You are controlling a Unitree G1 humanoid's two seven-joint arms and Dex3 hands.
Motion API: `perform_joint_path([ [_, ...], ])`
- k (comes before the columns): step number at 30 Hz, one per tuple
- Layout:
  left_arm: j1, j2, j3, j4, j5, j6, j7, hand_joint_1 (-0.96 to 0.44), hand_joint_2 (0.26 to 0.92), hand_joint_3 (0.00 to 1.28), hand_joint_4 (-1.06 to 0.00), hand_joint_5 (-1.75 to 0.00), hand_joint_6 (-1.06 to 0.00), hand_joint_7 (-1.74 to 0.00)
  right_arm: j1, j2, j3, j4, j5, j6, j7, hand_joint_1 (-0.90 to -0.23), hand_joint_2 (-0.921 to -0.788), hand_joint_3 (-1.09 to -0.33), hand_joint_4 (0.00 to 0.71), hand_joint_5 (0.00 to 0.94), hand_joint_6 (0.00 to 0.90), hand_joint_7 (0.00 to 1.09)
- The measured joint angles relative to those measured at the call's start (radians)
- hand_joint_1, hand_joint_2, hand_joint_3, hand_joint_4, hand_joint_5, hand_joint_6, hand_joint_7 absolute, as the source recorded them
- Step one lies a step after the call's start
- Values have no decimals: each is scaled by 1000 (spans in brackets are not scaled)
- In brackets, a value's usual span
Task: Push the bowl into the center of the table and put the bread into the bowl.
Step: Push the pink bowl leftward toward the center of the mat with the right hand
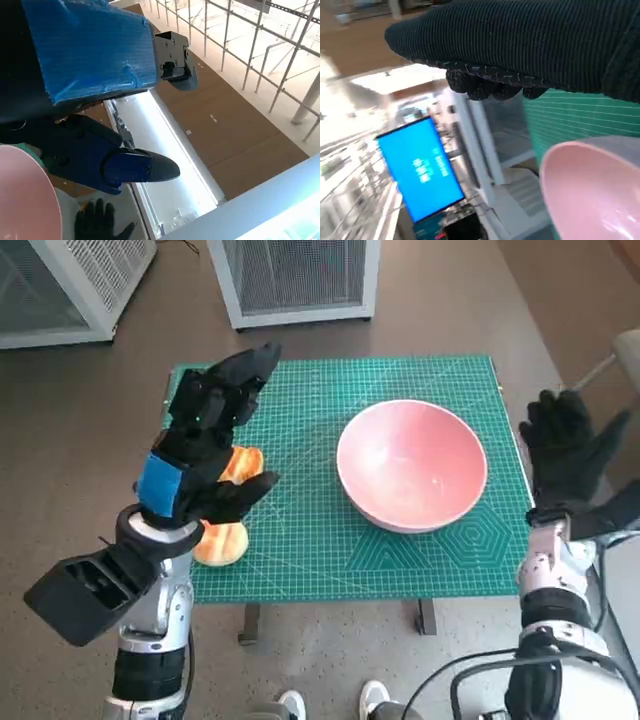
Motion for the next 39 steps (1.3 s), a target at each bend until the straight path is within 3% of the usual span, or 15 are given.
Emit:
perform_joint_path([
  [16, 5, 3, 8, 16, 18, -29, 4, -604, 921, 325, -138, -123, 1, -681, 0, 77, 4, 19, -39, 103, -49, -273, -921, -566, 452, 16, 277, 485],
  [30, 34, 4, 9, 8, 21, -34, 21, -607, 921, 319, -150, -115, 0, -674, -47, 144, -3, 19, -39, 116, -45, -263, -921, -578, 462, 15, 293, 480],
  [39, 63, 14, 20, -12, 18, -35, 22, -590, 921, 308, -178, -66, -44, -587, -77, 176, -22, 20, -34, 123, -38, -258, -921, -611, 422, 1, 267, 490],
])
